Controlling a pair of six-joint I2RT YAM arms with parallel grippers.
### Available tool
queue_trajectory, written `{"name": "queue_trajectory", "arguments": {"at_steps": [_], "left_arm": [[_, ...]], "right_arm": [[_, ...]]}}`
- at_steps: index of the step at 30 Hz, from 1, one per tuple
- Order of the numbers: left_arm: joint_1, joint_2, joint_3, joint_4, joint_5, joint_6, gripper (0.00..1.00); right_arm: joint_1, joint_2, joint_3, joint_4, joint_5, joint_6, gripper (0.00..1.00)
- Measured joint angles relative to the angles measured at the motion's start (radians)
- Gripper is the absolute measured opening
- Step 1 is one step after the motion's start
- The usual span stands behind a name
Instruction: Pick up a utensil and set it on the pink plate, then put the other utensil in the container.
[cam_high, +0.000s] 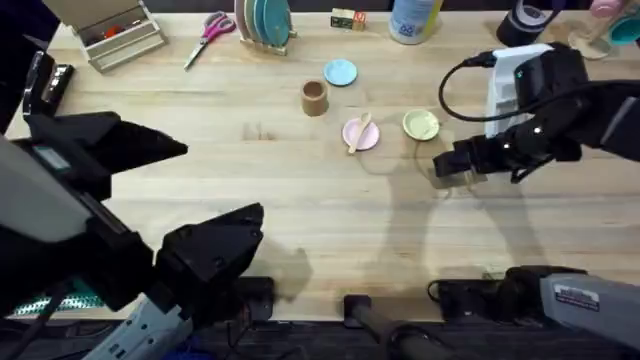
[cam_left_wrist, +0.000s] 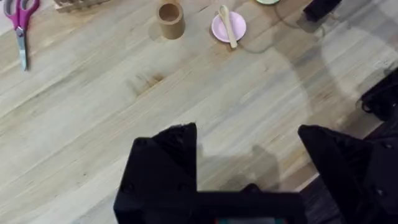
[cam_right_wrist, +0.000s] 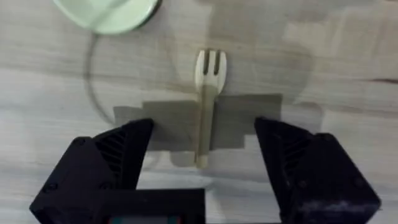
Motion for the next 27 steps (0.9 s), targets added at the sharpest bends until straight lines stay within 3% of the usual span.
{"name": "queue_trajectory", "arguments": {"at_steps": [10, 18, 22, 25, 27], "left_arm": [[0.000, 0.000, 0.000, 0.000, 0.000, 0.000, 0.994], [0.000, 0.000, 0.000, 0.000, 0.000, 0.000, 0.994], [0.000, 0.000, 0.000, 0.000, 0.000, 0.000, 0.994], [0.000, 0.000, 0.000, 0.000, 0.000, 0.000, 0.993], [0.000, 0.000, 0.000, 0.000, 0.000, 0.000, 0.994]], "right_arm": [[-0.005, 0.018, 0.006, 0.008, -0.008, 0.018, 0.969], [-0.004, 0.022, 0.008, 0.022, -0.008, 0.025, 0.628], [-0.004, 0.024, 0.009, 0.026, -0.006, 0.025, 0.410], [-0.004, 0.024, 0.010, 0.033, 0.002, 0.029, 0.071], [-0.005, 0.025, 0.011, 0.035, 0.002, 0.029, 0.044]]}}
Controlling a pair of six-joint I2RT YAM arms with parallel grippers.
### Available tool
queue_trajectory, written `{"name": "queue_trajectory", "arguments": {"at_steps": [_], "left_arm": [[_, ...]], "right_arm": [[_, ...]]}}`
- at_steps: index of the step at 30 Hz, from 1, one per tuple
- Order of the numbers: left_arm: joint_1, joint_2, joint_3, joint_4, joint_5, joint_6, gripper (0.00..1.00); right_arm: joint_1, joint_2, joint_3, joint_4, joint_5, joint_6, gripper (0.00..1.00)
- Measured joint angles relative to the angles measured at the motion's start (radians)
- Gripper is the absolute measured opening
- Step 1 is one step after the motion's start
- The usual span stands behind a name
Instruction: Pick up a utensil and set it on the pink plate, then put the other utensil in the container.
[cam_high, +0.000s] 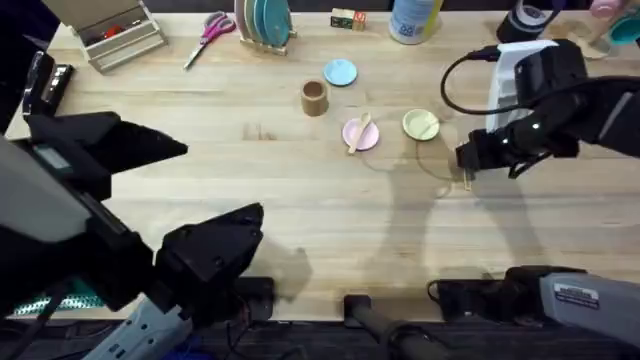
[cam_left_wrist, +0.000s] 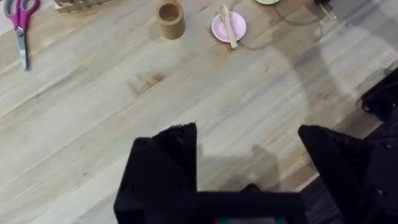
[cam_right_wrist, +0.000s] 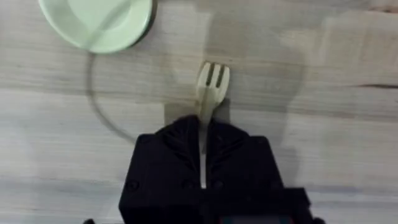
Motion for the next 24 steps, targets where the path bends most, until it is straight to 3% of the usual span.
{"name": "queue_trajectory", "arguments": {"at_steps": [15, 24], "left_arm": [[0.000, 0.000, 0.000, 0.000, 0.000, 0.000, 0.994], [0.000, 0.000, 0.000, 0.000, 0.000, 0.000, 0.994]], "right_arm": [[0.000, 0.030, 0.039, -0.019, 0.000, -0.015, 0.029], [0.000, 0.041, 0.226, -0.017, -0.019, -0.084, 0.031]]}}
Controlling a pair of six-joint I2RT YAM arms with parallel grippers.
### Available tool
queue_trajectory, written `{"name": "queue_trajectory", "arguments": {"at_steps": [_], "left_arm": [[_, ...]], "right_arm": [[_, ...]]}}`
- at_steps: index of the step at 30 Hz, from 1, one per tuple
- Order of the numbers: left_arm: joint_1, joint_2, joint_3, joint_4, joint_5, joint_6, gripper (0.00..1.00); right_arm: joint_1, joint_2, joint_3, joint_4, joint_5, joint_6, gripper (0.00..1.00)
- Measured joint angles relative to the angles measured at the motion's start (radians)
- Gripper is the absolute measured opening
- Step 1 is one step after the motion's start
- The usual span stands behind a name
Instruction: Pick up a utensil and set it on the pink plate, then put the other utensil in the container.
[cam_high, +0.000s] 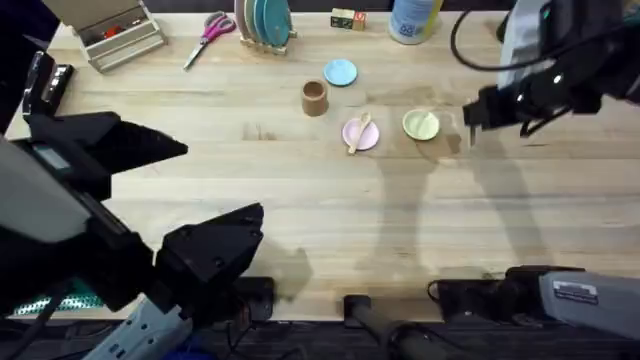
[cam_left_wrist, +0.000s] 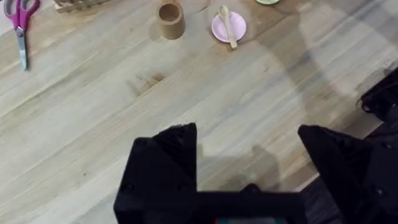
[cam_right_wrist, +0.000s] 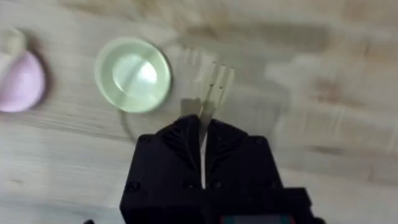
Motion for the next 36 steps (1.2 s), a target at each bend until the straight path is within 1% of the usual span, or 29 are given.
{"name": "queue_trajectory", "arguments": {"at_steps": [3, 7, 15, 21, 27, 33, 36], "left_arm": [[0.000, 0.000, 0.000, 0.000, 0.000, 0.000, 0.994], [0.000, 0.000, 0.000, 0.000, 0.000, 0.000, 0.994], [0.000, 0.000, 0.000, 0.000, 0.000, 0.000, 0.994], [0.000, 0.000, 0.000, 0.000, 0.000, 0.000, 0.994], [0.000, 0.000, 0.000, 0.000, 0.000, 0.000, 0.994], [0.000, 0.000, 0.000, 0.000, 0.000, 0.000, 0.993], [0.000, 0.000, 0.000, 0.000, 0.000, 0.000, 0.993]], "right_arm": [[0.000, 0.000, 0.051, 0.008, -0.054, -0.048, 0.031], [0.000, 0.000, 0.102, 0.051, -0.160, -0.102, 0.031], [0.000, -0.007, 0.122, 0.272, -0.466, -0.148, 0.031], [0.004, -0.007, 0.122, 0.400, -0.682, -0.232, 0.031], [0.054, -0.007, 0.122, 0.467, -0.764, -0.313, 0.031], [0.143, -0.007, 0.122, 0.476, -0.866, -0.536, 0.031], [0.183, -0.007, 0.122, 0.515, -0.926, -0.620, 0.031]]}}
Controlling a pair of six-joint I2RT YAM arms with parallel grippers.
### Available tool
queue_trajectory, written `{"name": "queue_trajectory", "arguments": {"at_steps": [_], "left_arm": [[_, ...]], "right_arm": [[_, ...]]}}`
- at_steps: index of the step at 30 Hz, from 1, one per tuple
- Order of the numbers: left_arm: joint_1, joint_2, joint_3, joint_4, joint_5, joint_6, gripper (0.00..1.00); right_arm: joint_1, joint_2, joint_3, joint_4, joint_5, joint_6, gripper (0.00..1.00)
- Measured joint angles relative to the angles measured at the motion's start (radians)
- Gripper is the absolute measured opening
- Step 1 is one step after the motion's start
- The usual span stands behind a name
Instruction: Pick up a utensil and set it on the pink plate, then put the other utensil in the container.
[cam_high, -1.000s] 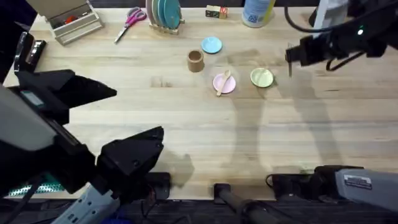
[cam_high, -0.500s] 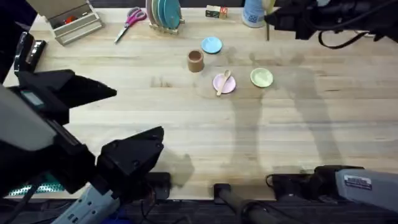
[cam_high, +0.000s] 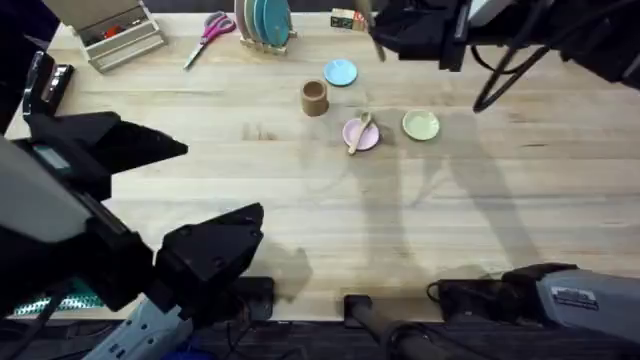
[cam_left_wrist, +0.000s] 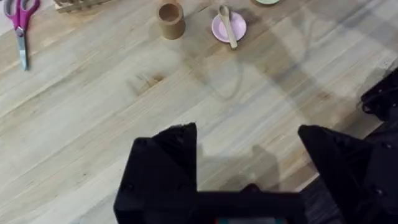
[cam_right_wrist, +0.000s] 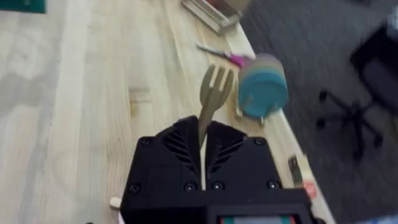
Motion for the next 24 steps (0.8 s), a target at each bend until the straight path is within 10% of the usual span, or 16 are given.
{"name": "queue_trajectory", "arguments": {"at_steps": [24], "left_arm": [[0.000, 0.000, 0.000, 0.000, 0.000, 0.000, 0.994]], "right_arm": [[0.127, 0.351, 0.006, 0.524, -0.070, 0.043, 0.033]]}}
